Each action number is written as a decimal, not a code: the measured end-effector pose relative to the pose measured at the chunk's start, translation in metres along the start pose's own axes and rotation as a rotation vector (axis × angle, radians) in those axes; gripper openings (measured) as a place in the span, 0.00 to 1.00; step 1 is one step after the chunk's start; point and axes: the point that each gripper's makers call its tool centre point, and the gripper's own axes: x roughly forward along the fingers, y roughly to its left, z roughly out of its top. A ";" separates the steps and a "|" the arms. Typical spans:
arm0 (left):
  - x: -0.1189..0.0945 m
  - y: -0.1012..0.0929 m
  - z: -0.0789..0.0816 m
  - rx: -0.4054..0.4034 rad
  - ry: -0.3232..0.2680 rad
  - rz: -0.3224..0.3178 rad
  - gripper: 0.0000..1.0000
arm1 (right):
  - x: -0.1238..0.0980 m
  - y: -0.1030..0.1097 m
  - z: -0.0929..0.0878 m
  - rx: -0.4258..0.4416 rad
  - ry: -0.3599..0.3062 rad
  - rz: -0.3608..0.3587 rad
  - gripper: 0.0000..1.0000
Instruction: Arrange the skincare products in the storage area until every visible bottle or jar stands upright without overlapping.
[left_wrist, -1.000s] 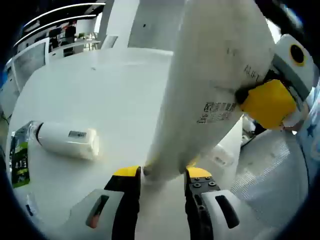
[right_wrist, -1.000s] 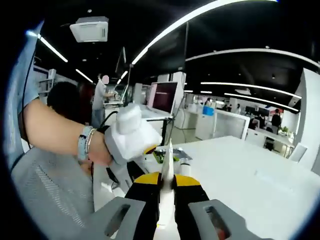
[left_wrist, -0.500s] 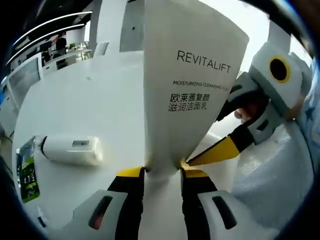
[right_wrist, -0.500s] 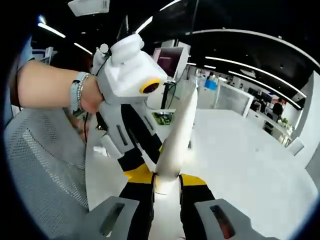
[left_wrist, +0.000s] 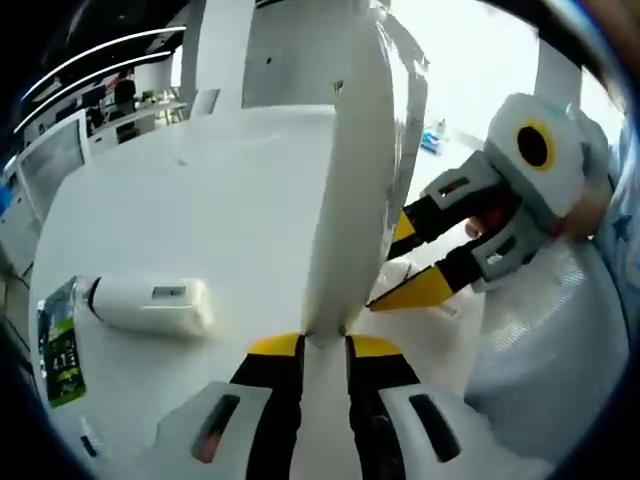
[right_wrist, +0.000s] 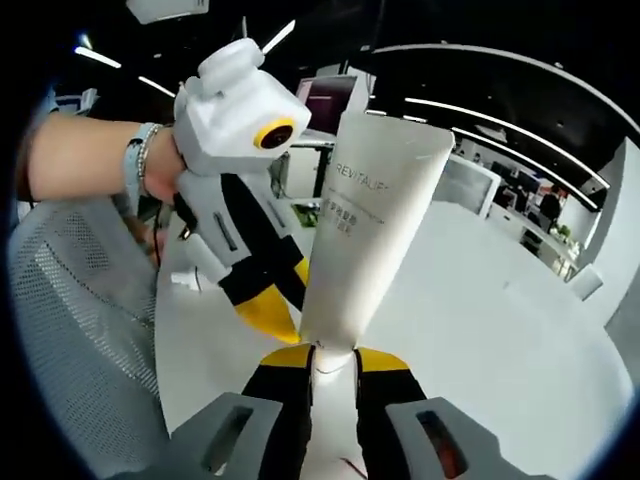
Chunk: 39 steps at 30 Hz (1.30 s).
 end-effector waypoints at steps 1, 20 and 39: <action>0.001 0.000 0.000 0.012 -0.001 0.007 0.14 | 0.000 -0.001 0.000 0.002 0.001 -0.003 0.07; 0.024 0.008 0.011 0.061 -0.023 0.158 0.15 | -0.034 -0.056 -0.006 0.343 -0.004 -0.098 0.02; 0.040 0.005 0.025 0.037 -0.075 0.221 0.14 | -0.047 -0.016 -0.065 0.455 0.299 -0.071 0.22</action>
